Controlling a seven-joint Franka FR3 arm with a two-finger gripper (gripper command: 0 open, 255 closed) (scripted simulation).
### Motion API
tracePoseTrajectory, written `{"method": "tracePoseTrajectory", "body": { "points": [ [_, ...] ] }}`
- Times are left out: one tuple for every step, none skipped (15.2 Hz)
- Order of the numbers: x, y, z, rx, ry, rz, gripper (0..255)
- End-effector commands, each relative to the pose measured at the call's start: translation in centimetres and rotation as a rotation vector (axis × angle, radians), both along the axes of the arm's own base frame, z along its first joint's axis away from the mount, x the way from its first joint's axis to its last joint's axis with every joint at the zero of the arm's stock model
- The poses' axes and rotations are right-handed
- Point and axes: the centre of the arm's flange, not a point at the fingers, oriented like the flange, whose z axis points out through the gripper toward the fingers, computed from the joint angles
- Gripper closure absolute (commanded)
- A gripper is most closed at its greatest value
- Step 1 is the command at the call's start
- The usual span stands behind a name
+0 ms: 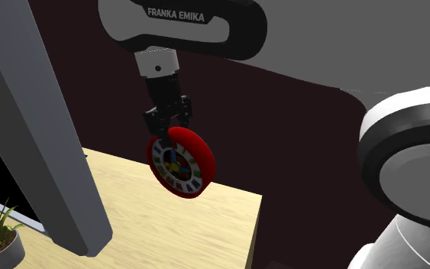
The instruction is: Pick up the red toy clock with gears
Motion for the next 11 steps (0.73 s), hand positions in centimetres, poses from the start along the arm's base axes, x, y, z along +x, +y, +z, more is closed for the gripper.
{"method": "tracePoseTrajectory", "body": {
  "points": [
    [0.4,-0.7,-0.8,-0.003,0.018,-0.013,255],
    [0.3,-0.8,-0.8,-0.003,0.018,-0.013,255],
    [0.2,-0.9,-0.7,-0.003,0.018,-0.013,255],
    [0.5,-0.6,-0.4,-0.004,0.019,-0.013,255],
    [0.5,-0.6,0.1,-0.004,0.019,-0.013,255],
    [0.5,-0.6,0.6,-0.004,0.019,-0.013,255],
    [0.5,-0.6,1.2,-0.004,0.019,-0.013,255],
    [0.5,-0.6,1.7,-0.004,0.019,-0.013,255],
    [0.5,-0.6,2.2,-0.004,0.019,-0.013,255],
    [0.5,-0.6,2.7,-0.004,0.019,-0.013,255],
    [0.5,-0.6,3.3,-0.004,0.019,-0.013,255]
  ]
}}
